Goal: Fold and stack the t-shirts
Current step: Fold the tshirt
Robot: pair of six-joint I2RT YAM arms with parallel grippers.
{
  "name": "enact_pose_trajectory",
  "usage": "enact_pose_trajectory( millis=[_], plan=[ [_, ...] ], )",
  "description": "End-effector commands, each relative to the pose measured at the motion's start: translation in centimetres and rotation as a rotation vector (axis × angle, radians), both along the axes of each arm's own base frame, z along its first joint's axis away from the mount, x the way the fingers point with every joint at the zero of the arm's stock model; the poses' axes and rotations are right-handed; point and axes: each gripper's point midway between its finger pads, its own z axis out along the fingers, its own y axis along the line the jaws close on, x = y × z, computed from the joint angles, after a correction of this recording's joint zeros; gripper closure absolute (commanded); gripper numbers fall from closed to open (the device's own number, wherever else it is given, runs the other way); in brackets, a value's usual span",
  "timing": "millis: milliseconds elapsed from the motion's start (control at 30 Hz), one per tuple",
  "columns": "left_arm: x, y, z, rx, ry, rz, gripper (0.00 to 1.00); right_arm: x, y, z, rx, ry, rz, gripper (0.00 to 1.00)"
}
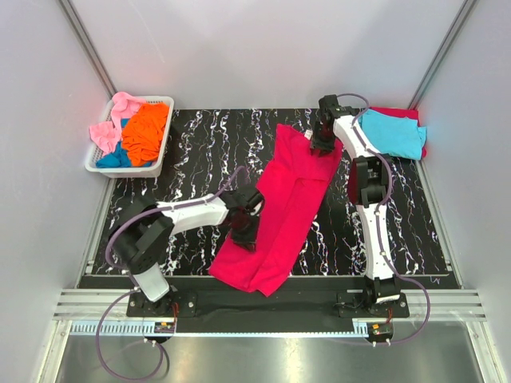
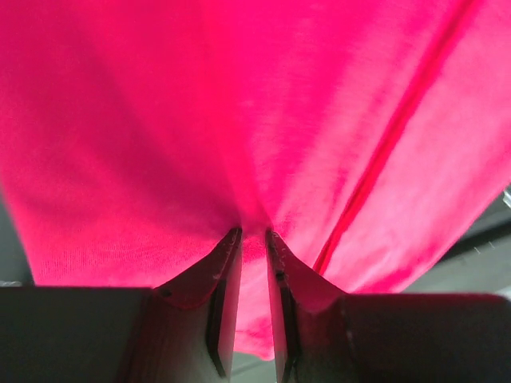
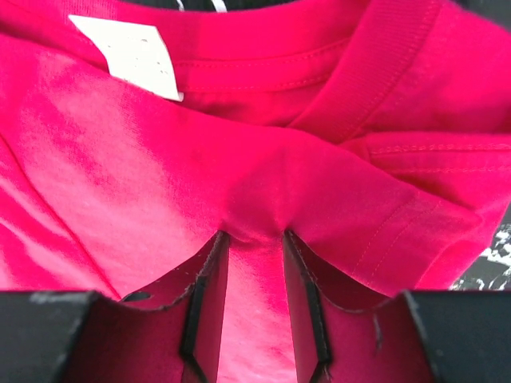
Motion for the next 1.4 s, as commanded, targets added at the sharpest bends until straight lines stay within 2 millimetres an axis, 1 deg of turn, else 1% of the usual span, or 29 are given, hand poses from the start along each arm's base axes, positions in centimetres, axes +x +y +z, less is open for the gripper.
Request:
enact_pose_trajectory(
  millis=[0,67,200,400,433,500,533,567,600,633,667,700,733,767,800,833,867,900,933,967,1000,1033,1067,1100,1133,1167,1267,1333,1367],
  plan=[
    [-0.9,-4.2,1.5,-0.138,0.035,-0.151,0.76,0.4,-0.2,-0.8,-0.001,0.010,0.043,0.60],
    [0.1,-5.5,2.4,-0.157,0.000,-0.156,0.76,0.8,-0.1,-0.5,0.000,-0.004,0.055,0.61],
    [2.5,-6.3,5.0,-0.159,-0.149,-0.134,0.75,2.3,-1.3,2.4,-0.068,-0.090,0.057,0.60],
    [5.5,-6.2,11.6,-0.232,-0.403,-0.088,0.75,3.5,-2.3,9.1,-0.107,-0.233,0.047,0.52],
    [5.8,-6.0,12.3,-0.235,-0.429,-0.076,0.74,3.4,-2.3,11.0,-0.103,-0.262,0.041,0.51],
    [6.9,-5.6,13.8,-0.230,-0.490,-0.039,0.73,2.5,-2.3,11.6,-0.089,-0.253,0.031,0.50],
    [7.6,-5.3,14.1,-0.214,-0.515,-0.018,0.72,1.8,-2.3,13.7,-0.077,-0.278,0.023,0.51],
    [7.9,-5.4,14.3,-0.220,-0.515,-0.011,0.71,0.3,-2.3,12.3,-0.074,-0.221,0.021,0.55],
    [9.0,-5.4,15.1,-0.232,-0.522,0.014,0.71,-0.2,-1.7,12.6,-0.037,-0.223,0.020,0.57],
    [9.7,-5.6,14.4,-0.223,-0.506,0.029,0.71,-1.4,-1.2,15.1,-0.013,-0.265,0.030,0.58],
    [10.1,-6.0,14.4,-0.238,-0.482,0.035,0.71,-3.9,-1.1,12.1,-0.013,-0.178,0.030,0.60],
    [11.6,-6.2,14.4,-0.241,-0.476,0.063,0.71,-4.5,-0.2,12.4,0.030,-0.208,0.047,0.60],
    [12.4,-6.3,14.4,-0.248,-0.469,0.076,0.71,-6.0,0.3,15.2,0.062,-0.272,0.063,0.60],
    [13.1,-6.5,14.3,-0.261,-0.453,0.087,0.72,-9.1,0.8,11.9,0.074,-0.186,0.062,0.60],
    [14.8,-6.2,15.1,-0.278,-0.463,0.121,0.72,-10.2,1.7,14.4,0.127,-0.256,0.082,0.60],
    [15.9,-6.2,14.0,-0.272,-0.439,0.138,0.72,-11.7,2.1,14.0,0.147,-0.241,0.093,0.61],
    [17.5,-5.8,14.0,-0.302,-0.428,0.169,0.72,-14.5,2.8,11.8,0.155,-0.177,0.098,0.61],
    [18.7,-6.0,14.7,-0.330,-0.432,0.181,0.72,-15.6,3.5,11.9,0.174,-0.179,0.112,0.62],
    [19.7,-5.9,14.2,-0.341,-0.417,0.195,0.72,-17.1,4.1,13.2,0.187,-0.205,0.136,0.62],
    [20.5,-6.4,12.7,-0.357,-0.368,0.192,0.72,-18.7,4.3,12.0,0.186,-0.170,0.132,0.62],
    [22.3,-6.2,13.2,-0.381,-0.373,0.211,0.72,-19.9,5.4,12.2,0.195,-0.170,0.157,0.62],
    [23.1,-6.4,12.9,-0.390,-0.366,0.212,0.72,-21.0,5.9,13.2,0.220,-0.189,0.171,0.62],
    [23.6,-6.8,10.9,-0.388,-0.319,0.201,0.72,-22.2,6.3,12.6,0.237,-0.166,0.171,0.62],
    [24.7,-7.4,11.7,-0.416,-0.336,0.196,0.72,-23.2,7.4,12.8,0.256,-0.168,0.195,0.63],
    [25.1,-7.7,11.5,-0.426,-0.332,0.186,0.72,-23.9,7.7,13.5,0.276,-0.184,0.198,0.64],
    [25.5,-8.5,10.2,-0.449,-0.301,0.170,0.72,-24.7,8.4,13.0,0.309,-0.174,0.210,0.64],
    [27.1,-10.4,11.5,-0.585,-0.303,0.147,0.72,-26.5,9.7,12.9,0.370,-0.160,0.242,0.66],
    [27.8,-11.2,11.4,-0.651,-0.296,0.147,0.71,-27.1,10.2,12.7,0.373,-0.156,0.255,0.66],
    [28.4,-11.8,12.5,-0.718,-0.308,0.147,0.71,-27.5,10.5,12.3,0.381,-0.145,0.265,0.66]
  ],
)
